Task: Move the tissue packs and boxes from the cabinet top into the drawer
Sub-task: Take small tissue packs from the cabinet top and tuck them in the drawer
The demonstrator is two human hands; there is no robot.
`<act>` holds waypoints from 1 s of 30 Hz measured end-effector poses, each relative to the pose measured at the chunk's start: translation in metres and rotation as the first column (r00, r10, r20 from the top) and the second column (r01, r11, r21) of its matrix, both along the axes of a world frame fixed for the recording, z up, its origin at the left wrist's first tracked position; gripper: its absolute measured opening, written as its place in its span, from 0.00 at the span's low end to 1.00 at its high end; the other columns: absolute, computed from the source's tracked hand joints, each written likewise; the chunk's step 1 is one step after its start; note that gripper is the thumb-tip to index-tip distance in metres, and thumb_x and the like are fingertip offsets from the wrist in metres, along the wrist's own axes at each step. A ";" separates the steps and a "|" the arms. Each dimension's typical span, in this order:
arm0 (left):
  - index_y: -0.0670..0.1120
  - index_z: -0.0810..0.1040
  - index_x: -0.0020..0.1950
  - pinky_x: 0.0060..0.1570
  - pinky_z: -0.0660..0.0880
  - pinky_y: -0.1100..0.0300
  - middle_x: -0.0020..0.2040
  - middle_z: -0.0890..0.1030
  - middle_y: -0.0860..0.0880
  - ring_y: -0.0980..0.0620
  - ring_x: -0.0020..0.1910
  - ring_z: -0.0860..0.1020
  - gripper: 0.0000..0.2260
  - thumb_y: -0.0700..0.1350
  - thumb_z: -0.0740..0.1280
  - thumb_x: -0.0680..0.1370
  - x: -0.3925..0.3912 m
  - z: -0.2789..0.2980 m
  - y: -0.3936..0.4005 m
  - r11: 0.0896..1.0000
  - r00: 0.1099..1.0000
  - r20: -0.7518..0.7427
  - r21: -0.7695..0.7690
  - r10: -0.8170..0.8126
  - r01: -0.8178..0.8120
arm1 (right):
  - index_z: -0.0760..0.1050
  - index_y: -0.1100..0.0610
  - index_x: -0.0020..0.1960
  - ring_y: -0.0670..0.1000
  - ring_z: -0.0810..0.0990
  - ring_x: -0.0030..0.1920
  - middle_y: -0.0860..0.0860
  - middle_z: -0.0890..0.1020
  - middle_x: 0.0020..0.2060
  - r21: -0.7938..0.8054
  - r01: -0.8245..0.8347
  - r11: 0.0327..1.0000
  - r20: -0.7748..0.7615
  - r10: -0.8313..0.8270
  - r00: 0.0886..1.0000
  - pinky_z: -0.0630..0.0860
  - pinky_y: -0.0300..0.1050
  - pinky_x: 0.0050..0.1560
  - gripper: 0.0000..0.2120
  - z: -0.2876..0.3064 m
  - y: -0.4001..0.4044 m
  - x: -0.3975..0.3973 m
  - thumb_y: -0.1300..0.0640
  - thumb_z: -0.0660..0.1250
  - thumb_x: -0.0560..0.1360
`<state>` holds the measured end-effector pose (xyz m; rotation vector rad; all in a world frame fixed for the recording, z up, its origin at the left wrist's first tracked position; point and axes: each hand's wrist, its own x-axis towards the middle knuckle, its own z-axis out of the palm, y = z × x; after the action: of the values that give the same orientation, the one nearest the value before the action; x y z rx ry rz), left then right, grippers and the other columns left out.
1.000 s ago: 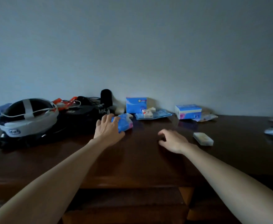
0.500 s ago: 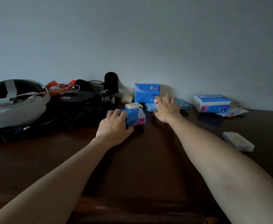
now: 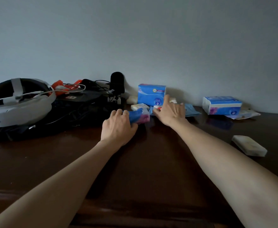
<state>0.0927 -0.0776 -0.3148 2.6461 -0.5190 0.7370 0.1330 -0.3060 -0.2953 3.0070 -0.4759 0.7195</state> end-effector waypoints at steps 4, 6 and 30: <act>0.45 0.72 0.51 0.42 0.68 0.51 0.50 0.80 0.45 0.40 0.52 0.78 0.10 0.51 0.61 0.78 0.001 0.005 0.013 0.901 0.984 -0.053 -0.395 0.170 -0.177 | 0.63 0.50 0.75 0.65 0.73 0.68 0.62 0.76 0.67 0.172 -0.292 0.941 -0.018 0.299 0.954 0.71 0.57 0.61 0.29 0.018 0.028 0.017 0.41 0.63 0.78; 0.45 0.72 0.52 0.42 0.67 0.51 0.51 0.80 0.45 0.41 0.52 0.78 0.09 0.50 0.59 0.79 0.002 0.006 0.015 0.900 0.981 -0.074 -0.392 0.177 -0.192 | 0.70 0.49 0.69 0.65 0.73 0.69 0.61 0.76 0.67 0.242 -0.346 0.906 -0.156 0.389 0.908 0.71 0.56 0.62 0.20 0.017 0.046 0.036 0.45 0.61 0.79; 0.44 0.74 0.63 0.50 0.72 0.49 0.60 0.75 0.46 0.45 0.62 0.73 0.16 0.50 0.56 0.80 -0.134 0.001 0.060 0.995 0.991 -0.104 -0.060 -0.087 0.081 | 0.73 0.49 0.68 0.58 0.75 0.62 0.54 0.75 0.61 0.241 -0.318 0.917 -0.210 0.369 0.905 0.76 0.54 0.57 0.28 0.004 0.071 -0.219 0.38 0.67 0.71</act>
<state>-0.0410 -0.0173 -0.3142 2.5782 -0.5685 0.5730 -0.0859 -0.2355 -0.2914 3.3533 0.0004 0.2969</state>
